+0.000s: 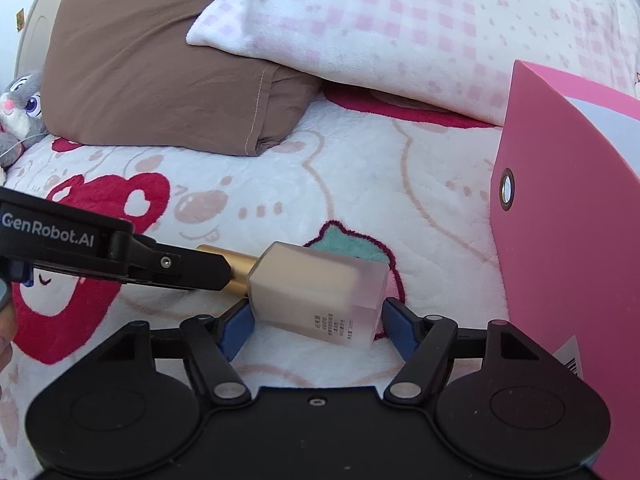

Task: Organize objects
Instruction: 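Lift the foundation bottle with the left gripper toward the pink box, then lower the foundation bottle into the pink box and open the left gripper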

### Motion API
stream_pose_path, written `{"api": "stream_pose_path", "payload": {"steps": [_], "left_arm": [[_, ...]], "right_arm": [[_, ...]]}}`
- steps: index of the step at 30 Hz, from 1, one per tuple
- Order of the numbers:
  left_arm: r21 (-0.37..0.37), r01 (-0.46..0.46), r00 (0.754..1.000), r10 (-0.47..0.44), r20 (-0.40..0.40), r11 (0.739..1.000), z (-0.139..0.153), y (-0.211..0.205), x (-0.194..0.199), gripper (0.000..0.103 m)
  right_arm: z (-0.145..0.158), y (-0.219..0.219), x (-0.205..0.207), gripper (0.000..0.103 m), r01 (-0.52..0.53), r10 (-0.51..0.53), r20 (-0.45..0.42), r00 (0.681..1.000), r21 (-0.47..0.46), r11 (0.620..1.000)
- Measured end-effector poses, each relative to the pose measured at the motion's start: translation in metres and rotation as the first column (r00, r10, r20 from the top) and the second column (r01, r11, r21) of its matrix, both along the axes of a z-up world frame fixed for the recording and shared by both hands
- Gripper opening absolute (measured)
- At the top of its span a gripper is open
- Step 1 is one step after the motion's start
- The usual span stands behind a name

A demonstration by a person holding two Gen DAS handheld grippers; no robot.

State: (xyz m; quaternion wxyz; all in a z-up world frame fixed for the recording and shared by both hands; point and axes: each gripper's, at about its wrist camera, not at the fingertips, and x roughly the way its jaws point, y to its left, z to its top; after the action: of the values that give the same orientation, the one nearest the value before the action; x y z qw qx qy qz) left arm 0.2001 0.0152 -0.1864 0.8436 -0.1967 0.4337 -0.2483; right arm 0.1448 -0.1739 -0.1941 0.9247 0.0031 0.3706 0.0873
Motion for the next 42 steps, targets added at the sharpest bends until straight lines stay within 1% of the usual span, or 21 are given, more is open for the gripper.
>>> {"api": "stream_pose_path", "payload": {"steps": [5,8,10,12,16,17,19,22,25,29,31,34,38,42], "left_arm": [[-0.006,-0.003,1.000,0.003,0.021,1.000,0.005,-0.002,-0.011,0.028],[0.010,0.012,0.999,-0.012,0.040,1.000,0.011,-0.002,-0.022,0.028],[0.022,0.010,0.998,-0.011,0.065,1.000,0.017,0.000,-0.033,0.028],[0.023,0.000,0.996,-0.002,0.089,1.000,0.024,0.004,-0.046,0.028],[0.053,0.000,0.989,-0.007,0.149,0.999,0.043,0.007,-0.070,0.028],[0.059,0.002,0.989,-0.011,0.150,0.998,0.048,0.008,-0.075,0.028],[0.051,0.008,0.989,-0.016,0.150,0.999,0.057,0.011,-0.084,0.028],[0.025,0.021,0.985,-0.025,0.171,0.999,0.073,0.013,-0.098,0.028],[0.004,0.042,0.980,-0.042,0.197,0.999,0.090,0.008,-0.112,0.028],[-0.028,0.071,0.977,-0.064,0.204,0.997,0.113,-0.004,-0.124,0.028],[-0.031,0.093,0.974,-0.085,0.210,0.995,0.125,-0.012,-0.127,0.028],[-0.025,0.133,0.967,-0.124,0.224,0.991,0.144,-0.027,-0.131,0.028],[-0.027,0.190,0.956,-0.179,0.231,0.981,0.166,-0.054,-0.130,0.028],[-0.038,0.249,0.946,-0.235,0.222,0.968,0.179,-0.089,-0.124,0.028]], "right_arm": [[0.005,-0.002,-0.007,0.074,0.011,-0.011,-0.006,1.000,0.010,1.000],[0.010,-0.002,-0.014,0.073,0.006,-0.006,-0.022,1.000,0.020,1.000],[0.015,0.000,-0.021,0.073,-0.004,0.005,-0.018,1.000,0.025,1.000],[0.021,0.004,-0.029,0.071,-0.014,0.014,-0.002,1.000,0.020,1.000],[0.037,0.012,-0.048,0.071,-0.044,0.044,0.041,0.998,0.007,0.999],[0.042,0.014,-0.052,0.071,-0.055,0.055,0.050,0.997,0.000,0.999],[0.051,0.016,-0.062,0.071,-0.068,0.069,0.066,0.995,-0.015,0.998],[0.066,0.014,-0.080,0.071,-0.072,0.074,0.104,0.992,-0.023,0.997],[0.086,0.012,-0.098,0.071,-0.077,0.086,0.147,0.985,-0.061,0.995],[0.113,-0.002,-0.113,0.071,-0.064,0.075,0.151,0.986,-0.072,0.995],[0.127,-0.010,-0.120,0.071,-0.053,0.065,0.158,0.985,-0.080,0.995],[0.144,-0.024,-0.131,0.071,-0.042,0.061,0.190,0.980,-0.101,0.994],[0.164,-0.048,-0.140,0.071,-0.012,0.037,0.218,0.975,-0.117,0.993],[0.180,-0.082,-0.142,0.071,0.021,0.009,0.224,0.975,-0.131,0.991]]}}
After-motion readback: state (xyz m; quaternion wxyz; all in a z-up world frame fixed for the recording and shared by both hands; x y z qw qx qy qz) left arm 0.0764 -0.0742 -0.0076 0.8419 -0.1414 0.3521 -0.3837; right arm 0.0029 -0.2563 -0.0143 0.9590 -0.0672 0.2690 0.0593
